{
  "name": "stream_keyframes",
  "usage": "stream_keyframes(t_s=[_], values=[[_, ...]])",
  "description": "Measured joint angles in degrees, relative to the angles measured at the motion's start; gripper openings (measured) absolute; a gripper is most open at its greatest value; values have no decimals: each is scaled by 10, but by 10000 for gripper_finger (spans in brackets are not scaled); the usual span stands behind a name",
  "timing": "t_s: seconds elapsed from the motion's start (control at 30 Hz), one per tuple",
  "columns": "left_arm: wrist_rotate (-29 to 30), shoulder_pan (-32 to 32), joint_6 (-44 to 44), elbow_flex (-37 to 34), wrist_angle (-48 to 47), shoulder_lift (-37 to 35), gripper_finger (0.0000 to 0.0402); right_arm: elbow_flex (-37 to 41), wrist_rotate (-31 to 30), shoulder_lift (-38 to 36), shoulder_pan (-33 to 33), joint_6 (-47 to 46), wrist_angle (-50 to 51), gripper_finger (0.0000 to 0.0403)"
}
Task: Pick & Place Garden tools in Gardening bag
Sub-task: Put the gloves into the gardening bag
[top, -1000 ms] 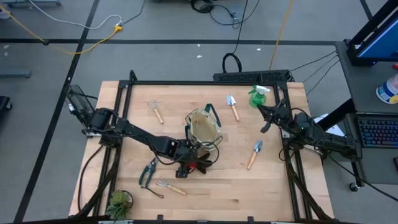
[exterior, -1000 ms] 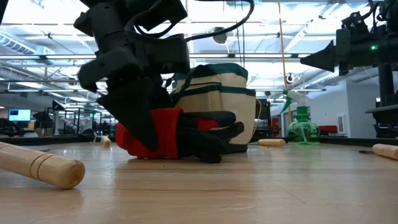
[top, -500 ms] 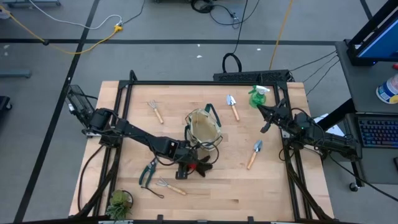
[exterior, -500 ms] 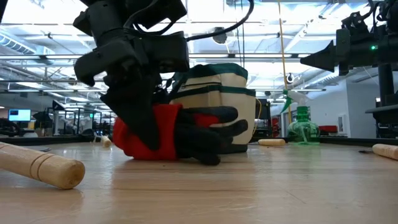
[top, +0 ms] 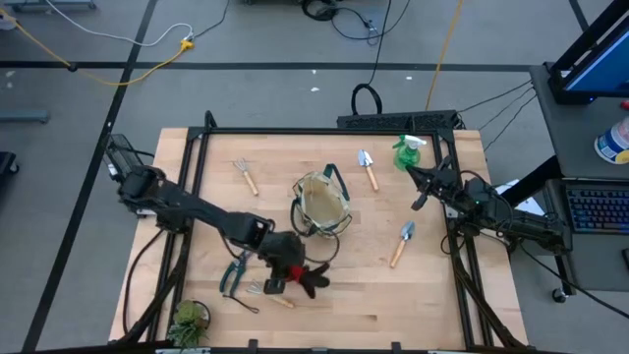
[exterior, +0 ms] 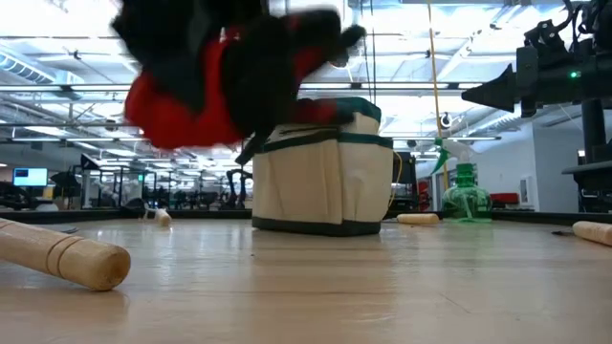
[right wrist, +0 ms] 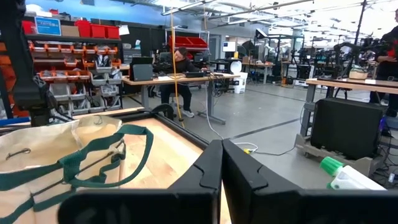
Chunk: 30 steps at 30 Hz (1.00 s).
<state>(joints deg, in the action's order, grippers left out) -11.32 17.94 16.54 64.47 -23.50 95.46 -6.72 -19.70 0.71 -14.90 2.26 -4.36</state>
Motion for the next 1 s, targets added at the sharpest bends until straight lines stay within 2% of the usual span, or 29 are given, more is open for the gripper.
stream_keyframes(t_s=[0.17,0.27,0.4,0.47,0.63,0.8,1.0], values=[[127,-4,-39,42,-5,-60,57,0,1,1,0,0,4,0],[203,-16,-87,78,-1,-73,57,0,1,1,0,0,3,0],[256,-49,-170,122,14,-74,57,0,2,1,0,0,4,0],[250,-74,-206,126,54,-72,57,0,2,1,0,0,3,0],[159,-147,-242,126,102,-65,56,0,2,1,0,0,3,0],[95,-199,-248,125,90,-42,56,0,3,1,0,-1,3,0],[42,-219,-280,126,81,-9,56,0,2,1,0,-1,6,0]])
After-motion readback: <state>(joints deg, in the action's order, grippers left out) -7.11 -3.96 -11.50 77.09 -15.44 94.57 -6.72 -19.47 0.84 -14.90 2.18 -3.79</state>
